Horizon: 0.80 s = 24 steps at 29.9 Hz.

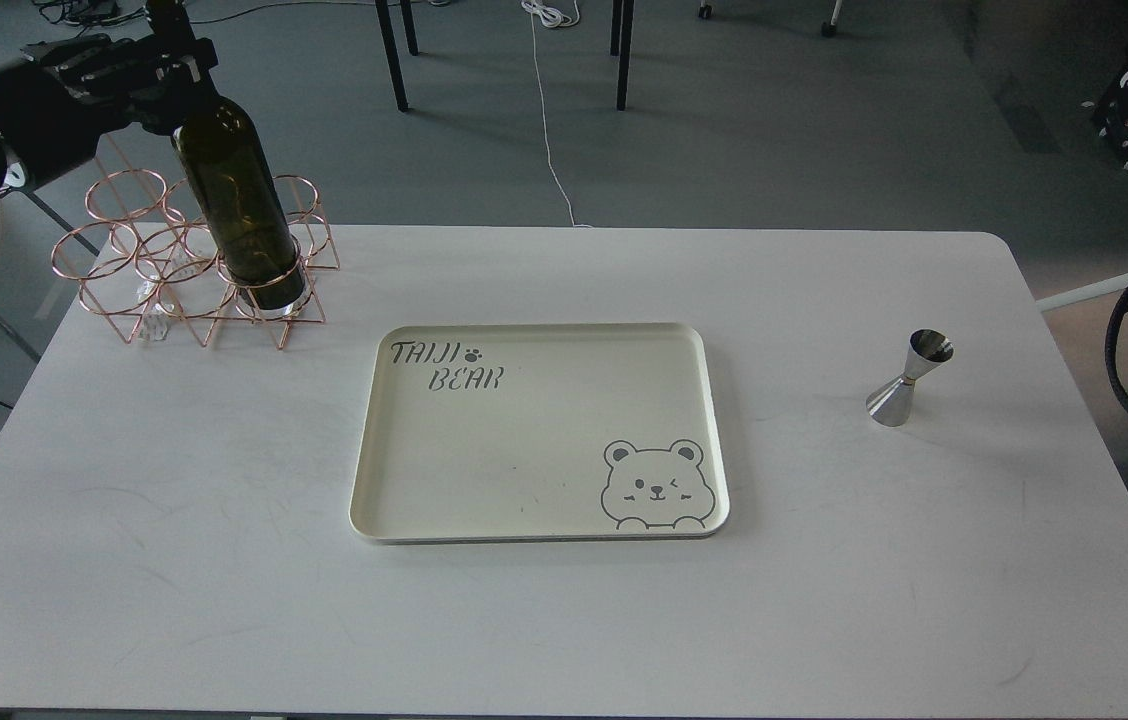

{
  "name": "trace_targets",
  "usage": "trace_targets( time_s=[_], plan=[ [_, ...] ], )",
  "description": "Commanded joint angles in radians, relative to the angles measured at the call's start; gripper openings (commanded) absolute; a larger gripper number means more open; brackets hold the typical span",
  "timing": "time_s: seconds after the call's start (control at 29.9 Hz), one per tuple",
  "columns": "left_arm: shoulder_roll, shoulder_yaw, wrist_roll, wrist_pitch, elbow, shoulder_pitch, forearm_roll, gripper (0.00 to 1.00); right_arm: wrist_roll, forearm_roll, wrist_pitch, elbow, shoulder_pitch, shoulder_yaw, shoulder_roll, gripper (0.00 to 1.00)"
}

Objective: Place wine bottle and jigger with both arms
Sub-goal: 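Lower the bottle into a slot of the copper rack with the left gripper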

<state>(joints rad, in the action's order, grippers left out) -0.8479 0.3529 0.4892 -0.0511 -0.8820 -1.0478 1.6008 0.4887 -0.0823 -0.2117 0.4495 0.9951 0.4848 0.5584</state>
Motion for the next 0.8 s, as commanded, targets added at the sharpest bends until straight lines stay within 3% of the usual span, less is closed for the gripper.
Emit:
trace_targets(
  time_s=[0.0,0.43,0.53,0.63,0.77],
  plan=[
    [0.001,0.000,0.000,-0.003,0.000,0.000,0.001,0.25,0.000,-0.001,0.000,0.000,0.000,0.000,0.000,0.96],
    [0.001,-0.002,0.000,-0.003,0.000,0.014,0.002,0.33,0.000,-0.001,0.000,0.000,0.002,0.000,0.000,0.96],
    [0.000,-0.002,0.000,-0.009,0.000,0.014,0.002,0.38,0.000,0.002,0.000,0.000,0.002,0.002,0.000,0.97],
    [0.001,-0.002,0.000,-0.009,0.000,0.014,0.004,0.53,0.000,-0.001,0.000,0.000,0.002,0.002,0.000,0.96],
    [0.001,-0.003,0.000,-0.009,-0.003,0.014,0.005,0.54,0.000,-0.001,0.000,0.000,0.002,0.002,0.000,0.96]
  ],
)
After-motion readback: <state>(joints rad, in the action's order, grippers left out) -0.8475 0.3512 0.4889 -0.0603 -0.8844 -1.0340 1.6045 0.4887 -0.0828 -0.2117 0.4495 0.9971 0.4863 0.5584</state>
